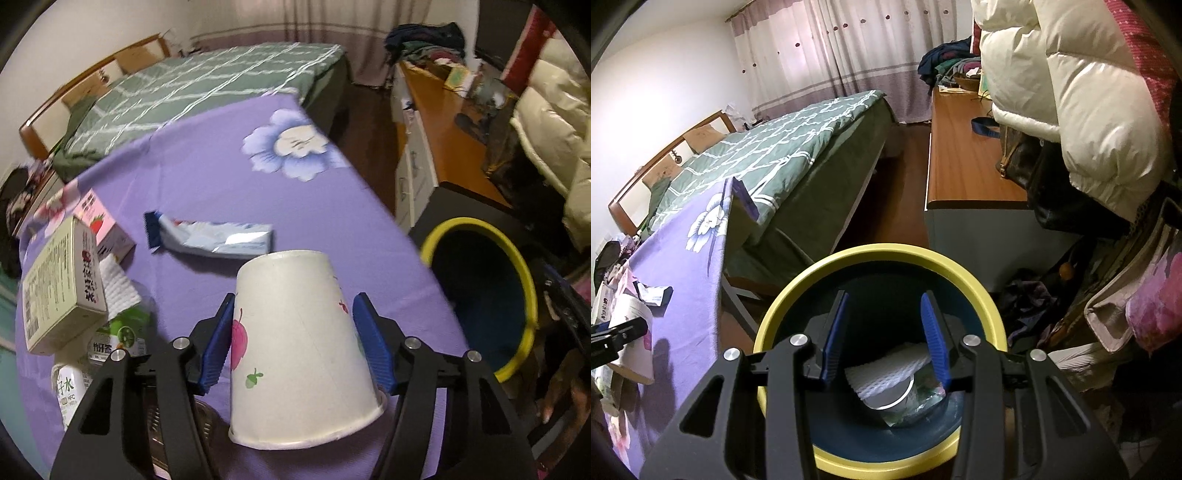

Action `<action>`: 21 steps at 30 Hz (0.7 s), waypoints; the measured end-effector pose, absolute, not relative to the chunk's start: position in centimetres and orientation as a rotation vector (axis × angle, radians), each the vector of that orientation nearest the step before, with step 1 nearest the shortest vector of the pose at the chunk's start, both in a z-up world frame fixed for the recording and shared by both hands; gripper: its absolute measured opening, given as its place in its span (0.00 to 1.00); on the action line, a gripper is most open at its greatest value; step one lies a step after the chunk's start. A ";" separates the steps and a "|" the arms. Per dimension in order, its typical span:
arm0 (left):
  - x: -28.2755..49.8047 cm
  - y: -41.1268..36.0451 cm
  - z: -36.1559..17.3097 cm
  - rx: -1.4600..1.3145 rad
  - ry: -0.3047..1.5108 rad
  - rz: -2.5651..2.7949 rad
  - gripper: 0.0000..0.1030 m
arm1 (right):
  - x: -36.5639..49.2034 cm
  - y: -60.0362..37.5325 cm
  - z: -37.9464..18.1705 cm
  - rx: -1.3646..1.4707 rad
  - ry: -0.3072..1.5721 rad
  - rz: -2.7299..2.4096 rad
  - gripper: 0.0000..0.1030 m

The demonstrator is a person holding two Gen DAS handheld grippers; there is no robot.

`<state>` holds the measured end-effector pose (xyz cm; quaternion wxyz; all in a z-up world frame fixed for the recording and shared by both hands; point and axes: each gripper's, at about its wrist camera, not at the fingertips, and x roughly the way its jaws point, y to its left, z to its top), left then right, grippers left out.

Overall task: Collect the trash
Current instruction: 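Carry the paper cup over the bin and release it with the left gripper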

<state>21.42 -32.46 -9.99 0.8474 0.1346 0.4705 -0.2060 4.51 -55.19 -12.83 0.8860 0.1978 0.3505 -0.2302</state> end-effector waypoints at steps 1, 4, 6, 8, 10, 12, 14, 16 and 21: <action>20.9 -32.8 -9.5 0.289 0.979 -0.449 0.61 | 4.4 -55.1 -12.8 0.412 0.728 -0.479 0.38; 19.7 -33.8 -8.4 0.303 0.951 -0.483 0.61 | 3.9 -55.3 -12.7 0.415 0.722 -0.485 0.38; 18.7 -34.9 -7.6 0.314 0.933 -0.518 0.61 | 3.3 -55.4 -12.7 0.416 0.718 -0.496 0.37; 17.8 -36.4 -7.1 0.328 0.917 -0.555 0.61 | 2.8 -55.8 -12.7 0.418 0.715 -0.507 0.37; 17.0 -37.9 -6.8 0.343 0.908 -0.588 0.61 | 2.2 -56.0 -12.7 0.418 0.713 -0.518 0.38; 16.3 -39.4 -6.7 0.357 0.904 -0.617 0.61 | 1.5 -56.2 -12.7 0.414 0.711 -0.534 0.37; 15.5 -41.2 -6.8 0.374 0.905 -0.656 0.61 | 0.7 -56.5 -12.7 0.411 0.710 -0.546 0.38; 14.8 -42.6 -7.1 0.387 0.906 -0.683 0.61 | 0.0 -56.6 -12.8 0.408 0.712 -0.559 0.38; 13.5 -46.6 -8.1 0.411 0.923 -0.756 0.62 | -1.9 -57.6 -13.5 0.411 0.724 -0.594 0.38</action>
